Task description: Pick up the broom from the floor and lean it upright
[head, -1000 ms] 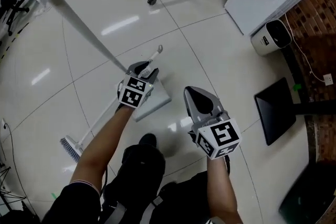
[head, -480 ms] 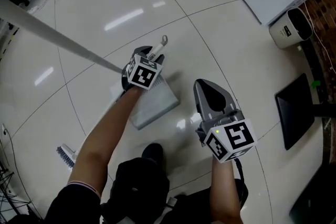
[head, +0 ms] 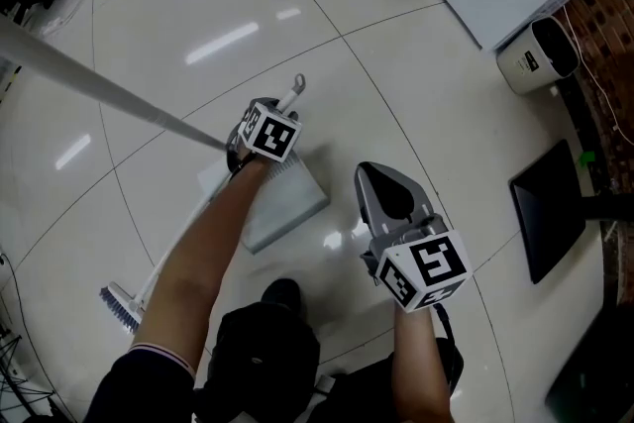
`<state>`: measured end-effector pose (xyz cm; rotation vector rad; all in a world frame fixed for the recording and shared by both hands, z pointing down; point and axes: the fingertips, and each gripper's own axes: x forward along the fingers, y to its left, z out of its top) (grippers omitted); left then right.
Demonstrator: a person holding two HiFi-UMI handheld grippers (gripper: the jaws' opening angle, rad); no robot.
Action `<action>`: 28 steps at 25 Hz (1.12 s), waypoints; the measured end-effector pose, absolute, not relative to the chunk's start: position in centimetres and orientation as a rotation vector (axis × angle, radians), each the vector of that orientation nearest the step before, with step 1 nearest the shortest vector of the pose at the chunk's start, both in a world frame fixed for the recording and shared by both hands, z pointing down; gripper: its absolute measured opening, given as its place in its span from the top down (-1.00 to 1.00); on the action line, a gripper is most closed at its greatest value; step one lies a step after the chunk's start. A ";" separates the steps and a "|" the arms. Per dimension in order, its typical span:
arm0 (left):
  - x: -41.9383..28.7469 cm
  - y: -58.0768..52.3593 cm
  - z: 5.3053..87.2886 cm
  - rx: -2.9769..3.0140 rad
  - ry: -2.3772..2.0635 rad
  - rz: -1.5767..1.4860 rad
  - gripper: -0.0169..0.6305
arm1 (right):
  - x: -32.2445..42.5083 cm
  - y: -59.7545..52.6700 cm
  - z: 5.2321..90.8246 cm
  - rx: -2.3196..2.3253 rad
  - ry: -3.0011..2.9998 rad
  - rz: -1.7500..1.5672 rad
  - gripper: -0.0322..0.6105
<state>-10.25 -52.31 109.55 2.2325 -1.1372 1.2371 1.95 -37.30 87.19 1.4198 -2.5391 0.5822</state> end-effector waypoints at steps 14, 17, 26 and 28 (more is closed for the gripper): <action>-8.2 -48.7 98.3 2.429 -1.188 1.118 0.63 | 2.9 -35.8 81.2 1.457 -2.561 0.576 0.88; -7.2 -46.7 93.1 2.471 -1.145 1.072 0.63 | 3.4 -34.9 77.2 1.467 -2.552 0.599 0.88; -2.8 -40.4 73.5 2.632 -1.026 0.912 0.63 | 6.7 -32.2 60.3 1.530 -2.555 0.593 0.88; -1.9 -39.3 69.5 2.664 -1.010 0.881 0.63 | 7.5 -31.3 57.0 1.532 -2.548 0.582 0.88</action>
